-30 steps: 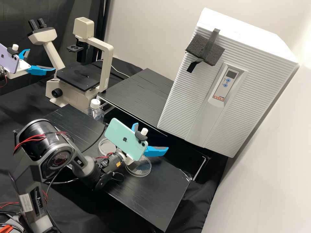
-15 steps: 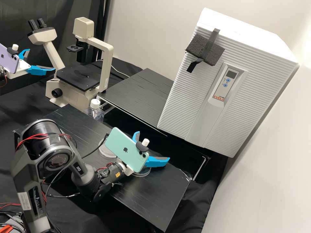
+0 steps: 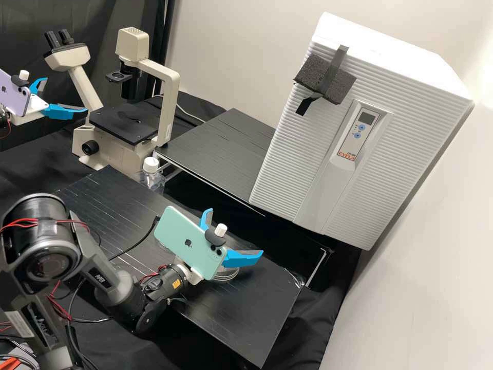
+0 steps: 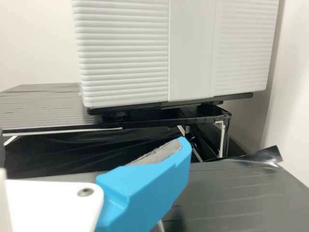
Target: Close the petri dish lid.
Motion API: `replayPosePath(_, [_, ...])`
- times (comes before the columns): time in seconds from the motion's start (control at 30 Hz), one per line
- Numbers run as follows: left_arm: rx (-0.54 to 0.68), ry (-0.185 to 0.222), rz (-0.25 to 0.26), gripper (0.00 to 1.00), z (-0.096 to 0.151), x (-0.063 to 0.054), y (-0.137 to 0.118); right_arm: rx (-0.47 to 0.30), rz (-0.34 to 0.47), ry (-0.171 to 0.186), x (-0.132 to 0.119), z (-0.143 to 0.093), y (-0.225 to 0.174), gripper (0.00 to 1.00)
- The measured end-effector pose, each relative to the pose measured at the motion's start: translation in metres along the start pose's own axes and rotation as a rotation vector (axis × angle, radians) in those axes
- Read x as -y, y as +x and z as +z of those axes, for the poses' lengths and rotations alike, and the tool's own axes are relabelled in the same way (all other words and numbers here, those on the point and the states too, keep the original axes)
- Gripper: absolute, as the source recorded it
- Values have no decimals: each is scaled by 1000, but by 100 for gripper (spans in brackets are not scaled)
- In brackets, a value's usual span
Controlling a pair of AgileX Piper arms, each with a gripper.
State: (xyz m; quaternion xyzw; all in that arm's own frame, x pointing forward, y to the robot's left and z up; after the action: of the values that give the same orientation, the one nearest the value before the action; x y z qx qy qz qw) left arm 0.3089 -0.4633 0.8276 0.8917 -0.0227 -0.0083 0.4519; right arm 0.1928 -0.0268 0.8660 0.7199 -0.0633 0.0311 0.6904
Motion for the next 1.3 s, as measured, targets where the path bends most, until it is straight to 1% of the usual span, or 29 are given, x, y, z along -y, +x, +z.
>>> replayPosePath(0.23, [0, 0, 0, 100, 0, 0, 0, 29, 5, -15, -1, 5, -12, 100])
replayPosePath(0.4, [0, 0, 0, 100, 0, 0, 0, 61, 58, -27, -9, 8, -20, 100])
replayPosePath(0.5, [0, 0, 0, 100, 0, 0, 0, 62, 80, -35, -15, 8, -24, 100])
replayPosePath(0.53, [0, 0, 0, 100, 0, 0, 0, 62, 81, -35, -15, 8, -25, 100])
replayPosePath(0.67, [0, 0, 0, 100, 0, 0, 0, 67, 77, -54, -15, 8, -32, 100])
replayPosePath(0.93, [0, 0, 0, 100, 0, 0, 0, 73, 55, -56, -9, 9, -38, 100])
replayPosePath(1.13, [0, 0, 0, 100, 0, 0, 0, 92, 56, -66, -11, 12, -41, 100])
replayPosePath(1.3, [0, 0, 0, 100, 0, 0, 0, 115, 45, -68, -8, 16, -47, 100])
